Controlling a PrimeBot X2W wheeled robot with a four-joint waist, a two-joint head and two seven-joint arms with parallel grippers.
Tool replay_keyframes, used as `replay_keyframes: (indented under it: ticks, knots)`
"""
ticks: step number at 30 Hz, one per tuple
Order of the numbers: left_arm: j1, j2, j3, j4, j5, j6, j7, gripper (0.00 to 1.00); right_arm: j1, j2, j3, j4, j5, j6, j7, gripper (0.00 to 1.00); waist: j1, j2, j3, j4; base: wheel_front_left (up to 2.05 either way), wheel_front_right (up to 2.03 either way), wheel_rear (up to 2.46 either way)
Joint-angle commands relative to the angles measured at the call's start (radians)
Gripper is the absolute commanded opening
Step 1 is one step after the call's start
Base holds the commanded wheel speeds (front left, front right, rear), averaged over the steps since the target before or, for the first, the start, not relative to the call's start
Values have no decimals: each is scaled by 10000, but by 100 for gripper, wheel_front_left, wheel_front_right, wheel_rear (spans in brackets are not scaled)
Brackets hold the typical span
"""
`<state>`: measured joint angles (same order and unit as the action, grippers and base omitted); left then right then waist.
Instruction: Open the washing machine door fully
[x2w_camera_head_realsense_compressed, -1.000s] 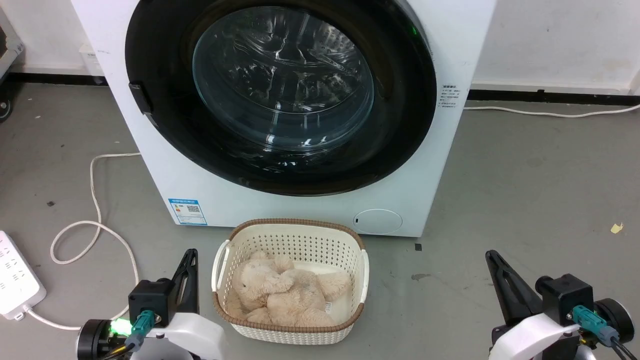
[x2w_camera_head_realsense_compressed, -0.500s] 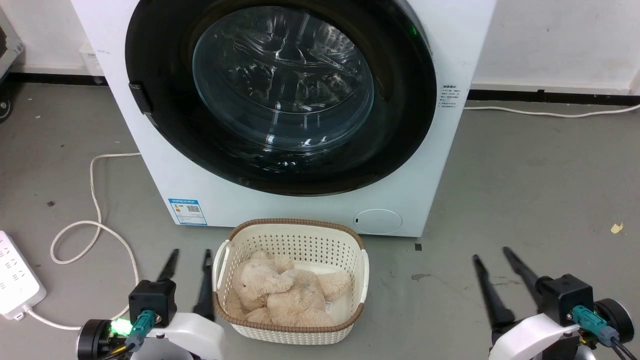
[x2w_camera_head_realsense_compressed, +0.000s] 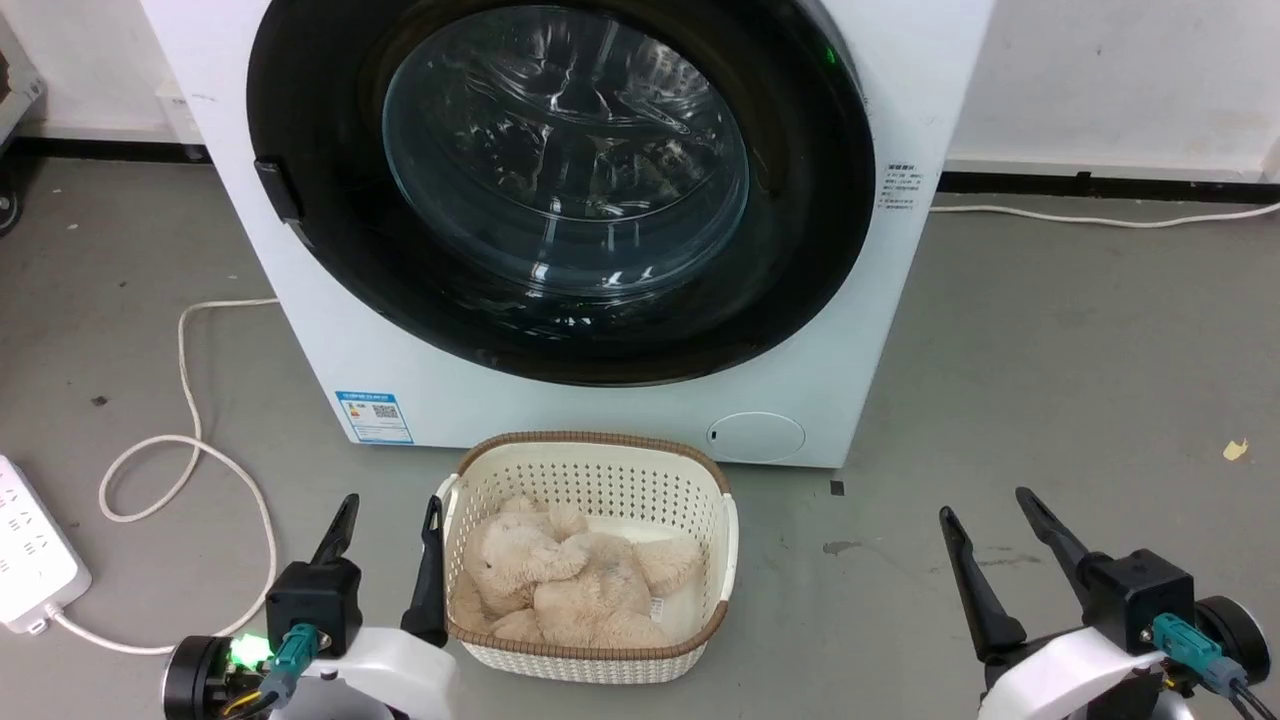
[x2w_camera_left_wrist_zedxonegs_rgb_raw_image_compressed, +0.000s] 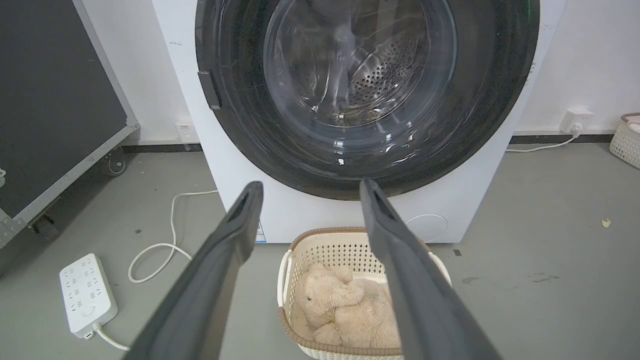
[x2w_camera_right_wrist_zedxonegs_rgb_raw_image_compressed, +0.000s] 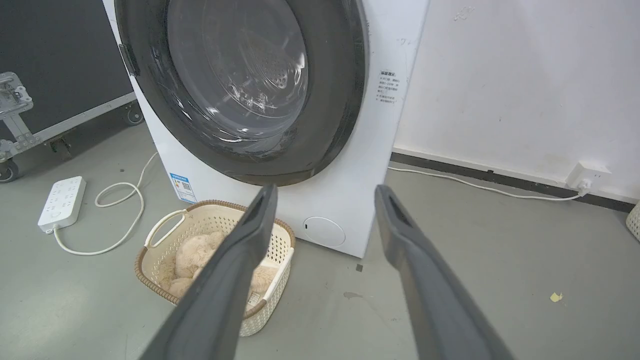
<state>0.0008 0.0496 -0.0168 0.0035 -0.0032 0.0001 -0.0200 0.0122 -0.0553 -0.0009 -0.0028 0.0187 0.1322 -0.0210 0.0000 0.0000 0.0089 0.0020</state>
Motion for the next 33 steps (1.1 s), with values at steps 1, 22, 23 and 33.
replay_keyframes:
  ticks: [1,22,23,33]
  knots:
    - [-22,1,-40,-53,-65,56,-117,100,-56,6,-16,-35,102,-2,-112,100,0,0,46,10,0,0,0]
    - [-566,2,-390,-437,-164,217,-576,100,-1938,-557,-252,-240,981,-4,-137,100,0,0,1298,288,0,0,0]
    - [-601,2,-406,-454,-175,231,-597,100,-2080,-590,-269,-236,1060,-5,-103,100,0,0,1365,305,0,0,0]
    - [-836,2,-554,-568,-254,329,-785,100,-3453,-710,-600,152,1917,-6,198,0,0,0,1810,450,0,0,0]
